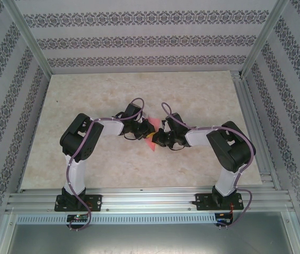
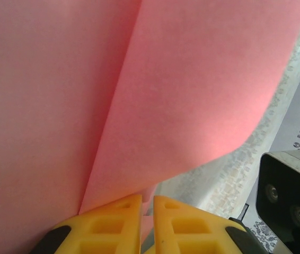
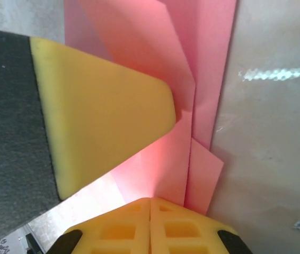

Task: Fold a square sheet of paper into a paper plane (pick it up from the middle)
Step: Fourth fold the wing at the center of the table.

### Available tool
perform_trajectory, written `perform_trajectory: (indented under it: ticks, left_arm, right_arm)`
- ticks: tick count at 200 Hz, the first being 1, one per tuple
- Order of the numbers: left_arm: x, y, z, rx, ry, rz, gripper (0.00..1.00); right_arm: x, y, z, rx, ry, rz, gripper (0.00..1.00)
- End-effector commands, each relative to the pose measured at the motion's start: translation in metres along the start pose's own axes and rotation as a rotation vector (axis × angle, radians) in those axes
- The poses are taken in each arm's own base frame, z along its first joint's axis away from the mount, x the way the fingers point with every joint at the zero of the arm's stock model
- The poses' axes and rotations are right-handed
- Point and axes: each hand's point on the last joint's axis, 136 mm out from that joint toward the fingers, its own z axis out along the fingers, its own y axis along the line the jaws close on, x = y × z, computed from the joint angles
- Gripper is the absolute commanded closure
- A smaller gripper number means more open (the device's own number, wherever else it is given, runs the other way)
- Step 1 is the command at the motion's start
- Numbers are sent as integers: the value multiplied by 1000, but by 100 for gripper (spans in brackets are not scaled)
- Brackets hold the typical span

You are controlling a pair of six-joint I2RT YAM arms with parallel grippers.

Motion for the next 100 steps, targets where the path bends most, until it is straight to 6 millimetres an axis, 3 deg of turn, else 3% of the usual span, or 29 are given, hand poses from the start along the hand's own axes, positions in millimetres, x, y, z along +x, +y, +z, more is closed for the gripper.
perform_trajectory:
  ticks: [1, 37, 59, 84, 100]
  left_arm:
    - [2, -4, 4, 1, 18, 37, 84]
    - [0, -9, 3, 9, 18, 51, 84]
    - [-1, -7, 5, -8, 20, 56, 84]
    - [1, 8, 12, -41, 37, 21, 85]
    - [2, 17, 11, -60, 27, 3, 85]
  right_arm:
    - [4, -18, -1, 47, 1, 8, 92]
    - [21, -44, 5, 91, 43, 51, 93]
    - [29, -50, 9, 67, 60, 75, 93]
    - [23, -39, 5, 53, 51, 58, 92]
    - [15, -14, -7, -9, 22, 23, 91]
